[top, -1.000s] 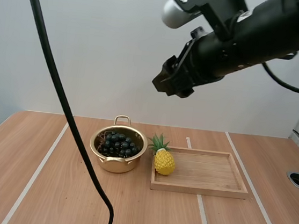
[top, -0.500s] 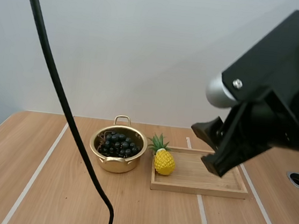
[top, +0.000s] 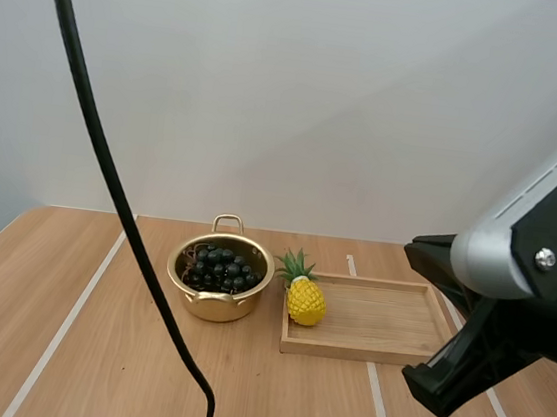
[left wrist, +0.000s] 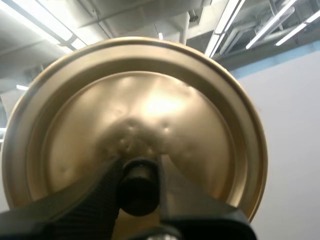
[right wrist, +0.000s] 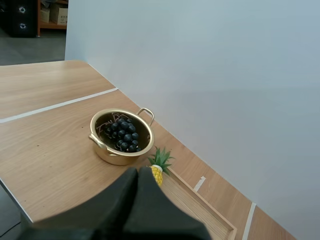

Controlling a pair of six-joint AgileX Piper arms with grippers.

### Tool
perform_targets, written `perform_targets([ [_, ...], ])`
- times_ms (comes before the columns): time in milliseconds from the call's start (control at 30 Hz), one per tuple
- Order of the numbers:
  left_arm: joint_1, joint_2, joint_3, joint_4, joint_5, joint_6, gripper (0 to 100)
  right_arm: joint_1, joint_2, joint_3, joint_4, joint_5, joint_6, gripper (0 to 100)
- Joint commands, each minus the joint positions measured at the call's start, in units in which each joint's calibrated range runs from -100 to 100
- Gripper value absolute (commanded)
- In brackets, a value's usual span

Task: Open the pot, put the grape inside, and close it

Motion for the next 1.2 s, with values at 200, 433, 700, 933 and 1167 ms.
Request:
perform_targets([
  [200,-0.06,4.9,-0.3,0.2,9.4,4.3,0,0.1,-0.5,0.0,-0.1,0.0,0.3,0],
  [433,-0.06,5.8,5.1,-4.2,9.4,7.2,0,0.1,-0.5,0.0,-0.1,0.0,0.4,0],
  [700,-0.06,5.7,18.4,-6.3,9.4,11.0,0,0.1,-0.5,0.0,-0.1,0.0,0.6,0],
  [933,-0.06,5.7,32.6,-8.7,9.4,15.5,0,0.1,-0.5,0.0,-0.1,0.0,0.6,0],
  [1167,-0.06,6.2,45.6,-12.1,9.4,18.5,0,0.1,-0.5,0.0,-0.1,0.0,0.6,0],
])
